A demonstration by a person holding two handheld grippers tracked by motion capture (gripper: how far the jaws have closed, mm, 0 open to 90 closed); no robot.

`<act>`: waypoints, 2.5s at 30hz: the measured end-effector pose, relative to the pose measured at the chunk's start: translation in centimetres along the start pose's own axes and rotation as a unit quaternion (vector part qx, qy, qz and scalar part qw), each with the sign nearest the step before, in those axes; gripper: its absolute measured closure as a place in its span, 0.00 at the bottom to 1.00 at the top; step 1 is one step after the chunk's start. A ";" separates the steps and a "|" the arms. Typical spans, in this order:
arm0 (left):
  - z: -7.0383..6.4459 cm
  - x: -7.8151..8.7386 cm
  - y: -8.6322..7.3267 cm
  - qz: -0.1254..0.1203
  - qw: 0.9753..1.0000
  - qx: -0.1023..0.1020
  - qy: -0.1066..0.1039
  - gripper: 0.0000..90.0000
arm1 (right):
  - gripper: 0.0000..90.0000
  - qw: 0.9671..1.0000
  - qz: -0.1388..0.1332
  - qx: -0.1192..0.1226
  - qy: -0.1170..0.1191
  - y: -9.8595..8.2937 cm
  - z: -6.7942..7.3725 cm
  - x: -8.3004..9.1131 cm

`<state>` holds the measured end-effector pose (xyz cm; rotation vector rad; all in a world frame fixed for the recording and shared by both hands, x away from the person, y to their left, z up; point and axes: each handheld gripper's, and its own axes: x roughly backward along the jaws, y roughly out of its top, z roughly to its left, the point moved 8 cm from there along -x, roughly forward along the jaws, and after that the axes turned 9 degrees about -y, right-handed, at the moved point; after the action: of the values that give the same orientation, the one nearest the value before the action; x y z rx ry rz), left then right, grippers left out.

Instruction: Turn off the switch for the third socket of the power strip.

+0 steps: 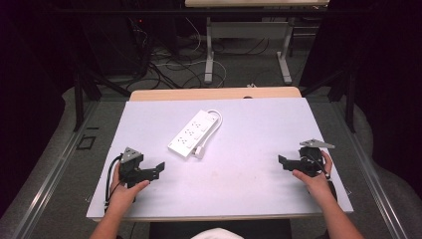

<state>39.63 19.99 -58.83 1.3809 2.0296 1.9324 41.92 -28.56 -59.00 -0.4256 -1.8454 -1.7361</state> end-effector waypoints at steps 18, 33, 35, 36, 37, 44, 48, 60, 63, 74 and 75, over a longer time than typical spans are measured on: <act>-1.1 0.5 0.4 -0.007 1.000 -0.010 0.008 0.08 | 0.07 0.999 -0.031 0.031 0.009 1.1 2.6 1.6; -1.8 0.4 0.5 -0.005 1.000 -0.009 0.006 0.10 | 0.07 0.999 -0.030 0.026 0.020 1.0 2.9 1.6; -2.1 0.3 0.5 -0.004 1.000 -0.009 0.003 0.10 | 0.07 0.999 -0.030 0.029 0.021 1.0 2.9 1.6; -2.2 0.3 0.5 -0.006 1.000 -0.007 0.002 0.10 | 0.07 0.999 -0.030 0.029 0.021 1.0 2.9 1.6; -2.4 0.2 0.5 -0.006 1.000 -0.006 -0.001 0.10 | 0.07 0.999 -0.029 0.028 0.021 1.0 2.9 1.6; -3.6 -0.2 0.6 -0.008 1.000 -0.008 -0.013 0.10 | 0.07 0.999 -0.026 0.026 0.026 0.9 3.2 1.6; -4.1 -0.5 0.5 0.000 1.000 -0.008 -0.015 0.10 | 0.07 0.999 -0.026 0.029 0.027 0.9 3.2 1.5; -5.6 -1.2 1.3 0.009 0.999 -0.034 -0.019 0.11 | 0.07 0.999 -0.025 0.025 0.029 0.8 3.3 1.5; -5.9 -1.4 1.5 0.008 0.999 -0.039 -0.018 0.12 | 0.07 0.999 -0.025 0.025 0.029 0.8 3.3 1.5; -6.8 -2.0 2.9 0.004 0.999 -0.044 -0.026 0.18 | 0.07 0.999 -0.028 0.027 0.032 0.9 3.3 1.5; -6.9 -2.1 3.0 0.005 0.999 -0.045 -0.025 0.18 | 0.07 0.999 -0.028 0.027 0.032 0.9 3.3 1.5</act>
<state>38.71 12.84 -55.92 1.4063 1.8946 1.9457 40.65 -25.42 -57.41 -0.2970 -1.8704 -1.7130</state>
